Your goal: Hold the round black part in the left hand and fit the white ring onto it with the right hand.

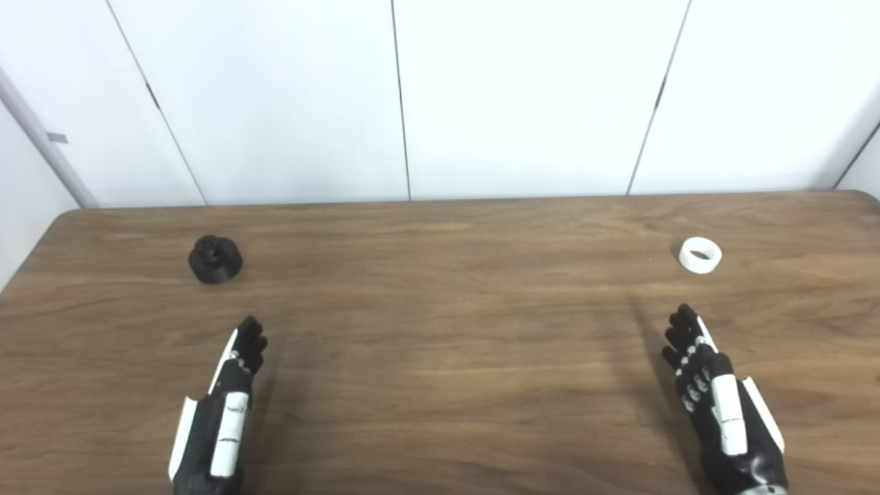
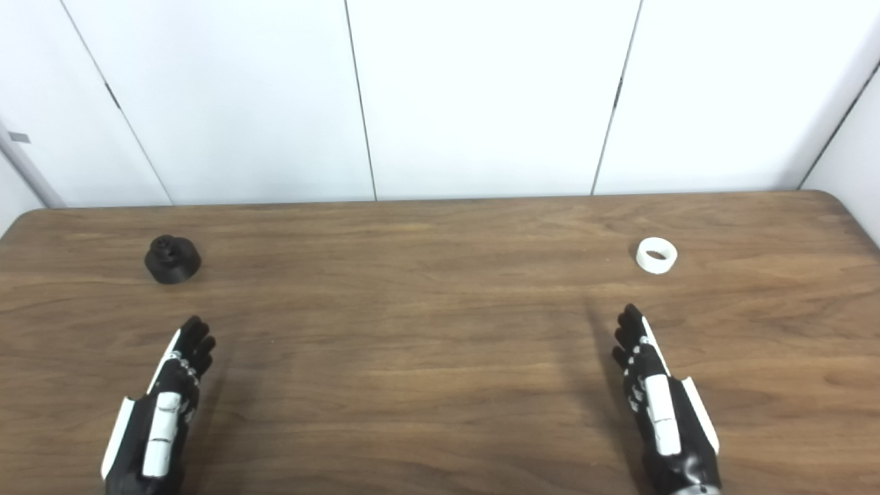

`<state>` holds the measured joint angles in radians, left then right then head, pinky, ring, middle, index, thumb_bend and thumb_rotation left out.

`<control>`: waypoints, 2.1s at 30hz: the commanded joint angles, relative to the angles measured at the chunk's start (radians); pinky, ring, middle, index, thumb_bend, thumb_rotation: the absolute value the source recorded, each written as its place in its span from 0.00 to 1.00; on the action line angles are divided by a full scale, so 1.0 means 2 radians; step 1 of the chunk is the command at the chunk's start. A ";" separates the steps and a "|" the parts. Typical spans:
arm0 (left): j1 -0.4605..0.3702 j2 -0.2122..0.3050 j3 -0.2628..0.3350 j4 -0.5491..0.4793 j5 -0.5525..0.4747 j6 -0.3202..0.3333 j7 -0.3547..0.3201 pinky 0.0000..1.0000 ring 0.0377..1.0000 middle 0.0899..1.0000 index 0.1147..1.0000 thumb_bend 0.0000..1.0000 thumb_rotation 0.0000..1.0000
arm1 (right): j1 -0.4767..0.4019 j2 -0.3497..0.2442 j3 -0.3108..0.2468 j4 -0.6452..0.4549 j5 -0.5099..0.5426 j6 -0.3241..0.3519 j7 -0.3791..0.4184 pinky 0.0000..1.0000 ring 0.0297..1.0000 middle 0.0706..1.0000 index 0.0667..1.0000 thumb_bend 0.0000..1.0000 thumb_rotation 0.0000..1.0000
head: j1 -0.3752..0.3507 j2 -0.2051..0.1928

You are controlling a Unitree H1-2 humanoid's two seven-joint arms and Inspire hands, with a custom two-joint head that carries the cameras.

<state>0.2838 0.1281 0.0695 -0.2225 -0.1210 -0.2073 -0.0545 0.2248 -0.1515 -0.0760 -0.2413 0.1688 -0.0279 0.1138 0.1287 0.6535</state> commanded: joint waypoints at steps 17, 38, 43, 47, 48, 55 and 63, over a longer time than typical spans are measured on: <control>0.015 -0.038 -0.032 0.008 0.069 -0.019 0.027 1.00 0.98 0.98 0.99 0.63 0.85 | 0.002 -0.027 -0.013 0.009 0.027 -0.012 0.024 1.00 1.00 1.00 1.00 0.60 1.00 | 0.127 -0.053; 0.007 -0.050 -0.071 0.019 0.103 -0.005 0.061 1.00 1.00 1.00 1.00 0.62 0.89 | 0.001 -0.031 -0.032 0.027 0.047 -0.019 0.034 1.00 1.00 1.00 1.00 0.60 1.00 | 0.199 -0.084; 0.004 -0.050 -0.075 0.025 0.104 -0.010 0.066 1.00 1.00 1.00 1.00 0.60 0.89 | 0.000 -0.031 -0.034 0.030 0.045 -0.019 0.037 1.00 1.00 1.00 1.00 0.60 1.00 | 0.199 -0.088; 0.001 -0.048 -0.076 0.034 0.104 -0.019 0.067 1.00 1.00 1.00 1.00 0.59 0.88 | -0.002 -0.030 -0.033 0.034 0.042 -0.019 0.036 1.00 1.00 1.00 1.00 0.62 1.00 | 0.197 -0.096; 0.001 -0.048 -0.076 0.035 0.106 -0.020 0.069 1.00 1.00 1.00 1.00 0.61 0.87 | -0.002 -0.030 -0.033 0.035 0.041 -0.019 0.035 1.00 1.00 1.00 1.00 0.61 1.00 | 0.197 -0.096; 0.002 -0.049 -0.074 0.028 0.117 -0.016 0.077 1.00 1.00 1.00 1.00 0.59 0.77 | -0.004 -0.029 -0.034 0.045 0.043 -0.029 0.041 1.00 1.00 1.00 1.00 0.59 1.00 | 0.193 -0.098; -0.003 -0.044 -0.064 -0.001 0.141 0.011 0.094 1.00 0.99 0.99 0.98 0.59 0.52 | -0.008 -0.027 -0.031 0.058 0.039 -0.035 0.042 1.00 1.00 1.00 1.00 0.63 1.00 | 0.177 -0.102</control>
<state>0.2770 0.1053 -0.0608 -0.2351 0.1525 -0.1937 0.1129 0.2006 -0.2069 -0.1376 -0.1649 0.2503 -0.0632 0.1939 0.4833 0.4479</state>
